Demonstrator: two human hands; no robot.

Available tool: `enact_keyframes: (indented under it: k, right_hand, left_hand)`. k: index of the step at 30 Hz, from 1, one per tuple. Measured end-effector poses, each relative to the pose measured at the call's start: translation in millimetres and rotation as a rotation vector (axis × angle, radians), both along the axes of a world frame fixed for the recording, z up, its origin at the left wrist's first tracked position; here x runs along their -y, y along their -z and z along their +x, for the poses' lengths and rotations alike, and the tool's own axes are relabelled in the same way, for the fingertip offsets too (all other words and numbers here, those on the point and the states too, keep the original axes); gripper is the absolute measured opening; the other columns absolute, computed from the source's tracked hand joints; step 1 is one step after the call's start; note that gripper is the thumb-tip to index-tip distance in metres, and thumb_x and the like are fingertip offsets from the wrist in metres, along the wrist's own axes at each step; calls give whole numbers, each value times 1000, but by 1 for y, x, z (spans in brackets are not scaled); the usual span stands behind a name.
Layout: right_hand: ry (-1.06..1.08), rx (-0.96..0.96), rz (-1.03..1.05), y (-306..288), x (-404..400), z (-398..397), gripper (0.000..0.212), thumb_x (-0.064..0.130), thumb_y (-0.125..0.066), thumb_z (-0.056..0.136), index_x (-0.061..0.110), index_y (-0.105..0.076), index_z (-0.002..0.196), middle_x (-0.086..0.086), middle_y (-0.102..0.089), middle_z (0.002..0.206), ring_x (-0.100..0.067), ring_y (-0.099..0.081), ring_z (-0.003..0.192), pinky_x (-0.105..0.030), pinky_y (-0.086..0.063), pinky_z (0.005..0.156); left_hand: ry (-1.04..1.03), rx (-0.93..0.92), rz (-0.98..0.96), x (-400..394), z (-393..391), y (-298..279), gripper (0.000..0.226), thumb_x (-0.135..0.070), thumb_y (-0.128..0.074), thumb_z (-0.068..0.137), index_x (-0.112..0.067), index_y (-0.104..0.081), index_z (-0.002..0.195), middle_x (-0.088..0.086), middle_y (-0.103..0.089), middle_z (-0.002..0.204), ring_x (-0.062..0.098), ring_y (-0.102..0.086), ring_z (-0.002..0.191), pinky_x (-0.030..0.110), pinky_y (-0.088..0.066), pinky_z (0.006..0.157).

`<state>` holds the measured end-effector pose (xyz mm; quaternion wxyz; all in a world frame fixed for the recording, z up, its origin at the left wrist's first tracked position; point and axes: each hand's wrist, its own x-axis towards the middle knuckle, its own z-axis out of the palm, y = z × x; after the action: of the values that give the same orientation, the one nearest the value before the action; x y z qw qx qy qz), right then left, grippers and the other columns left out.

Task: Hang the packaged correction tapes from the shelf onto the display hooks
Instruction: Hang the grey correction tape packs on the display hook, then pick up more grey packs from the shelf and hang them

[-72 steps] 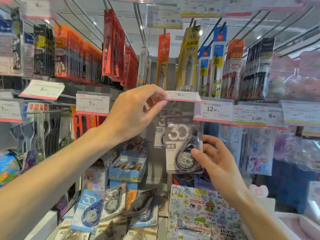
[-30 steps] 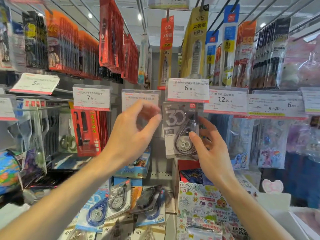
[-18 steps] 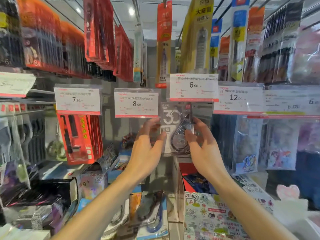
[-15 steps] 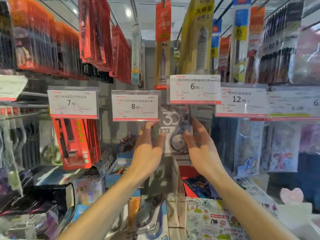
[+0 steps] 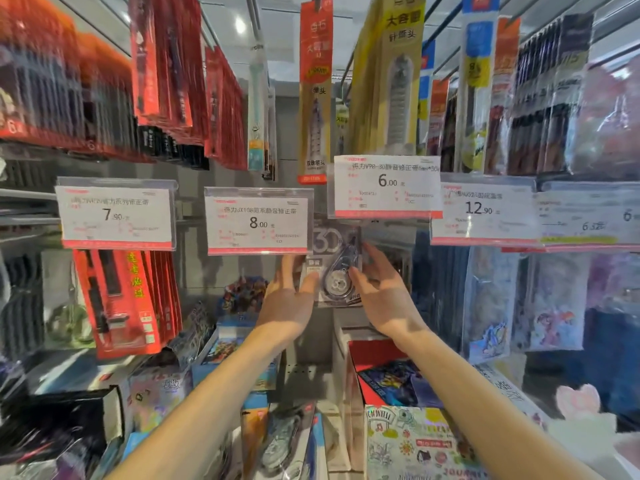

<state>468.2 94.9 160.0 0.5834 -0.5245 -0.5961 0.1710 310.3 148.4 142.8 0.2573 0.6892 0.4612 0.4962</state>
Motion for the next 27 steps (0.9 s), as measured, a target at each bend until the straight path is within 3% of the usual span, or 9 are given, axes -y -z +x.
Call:
enact_keyframes:
  k: [3, 5, 8, 9, 11, 14, 17, 22, 27]
  right_hand:
    - [-19, -21, -39, 0, 8, 4, 51, 20, -58, 106, 19, -41, 154, -4, -68, 129, 10, -64, 93, 1, -43, 75]
    - [-8, -15, -41, 3, 16, 11, 48, 19, -61, 104, 15, -45, 149, -3, -66, 122, 10, -62, 89, 6, -42, 67]
    - [13, -2, -5, 6, 39, 22, 41, 26, -65, 101, 18, -54, 140, 5, -65, 126, -10, -65, 111, -3, -50, 81]
    - [9, -39, -2, 6, 48, 25, 37, 28, -66, 101, 22, -58, 136, 8, -68, 124, -11, -67, 113, -12, -53, 87]
    - [-5, -116, -2, 8, 70, 28, 24, 30, -66, 101, 28, -64, 124, 8, -75, 114, -9, -74, 100, -26, -61, 85]
    - [-57, -182, 19, 11, 106, 30, 11, 27, -65, 102, 27, -69, 112, 5, -80, 96, -7, -77, 79, -21, -62, 68]
    - [-111, -235, 31, 21, 142, 30, 9, 25, -64, 102, 23, -72, 107, -1, -80, 89, -11, -73, 69, -20, -60, 62]
    - [-170, -288, 33, 48, 187, 25, 12, 22, -65, 101, 23, -77, 100, -4, -79, 83, -11, -70, 65, -20, -56, 57]
    - [-166, -318, -31, 75, 209, 9, 12, 26, -68, 98, 29, -78, 93, -5, -78, 82, -14, -69, 65, -21, -56, 57]
  left_hand:
    - [34, 47, 62, 9, -5, -5, 49, -37, -54, 103, -40, -37, 150, 2, -55, 147, 26, -54, 132, 45, -43, 112]
    - [61, 151, 115, 23, -10, -8, 39, -23, -61, 101, -33, -50, 137, -14, -61, 127, 16, -59, 123, 35, -46, 105]
    - [83, 285, 126, 52, -20, -10, 26, -18, -66, 98, -34, -59, 118, -24, -64, 111, -1, -63, 108, 28, -48, 94]
    - [90, 303, 133, 63, -24, -10, 24, -17, -66, 98, -33, -61, 114, -21, -69, 106, 1, -66, 105, 29, -52, 91]
    - [111, 316, 147, 85, -32, -10, 23, -11, -64, 99, -31, -62, 112, -15, -75, 97, 8, -71, 96, 31, -57, 83]
    - [137, 382, 124, 124, -41, -4, 17, -10, -65, 99, -24, -65, 107, -5, -75, 97, 9, -74, 86, 21, -58, 69]
    - [175, 406, 93, 161, -52, 8, 11, -9, -67, 96, -16, -68, 104, 6, -75, 97, 13, -75, 78, 22, -59, 68]
    - [155, 453, 76, 206, -71, 37, 9, -10, -65, 95, -15, -67, 103, 4, -79, 92, 20, -74, 77, 35, -61, 71]
    - [122, 533, 33, 231, -94, 65, 10, -25, -68, 89, -27, -72, 98, 7, -80, 92, 20, -75, 75, 23, -59, 67]
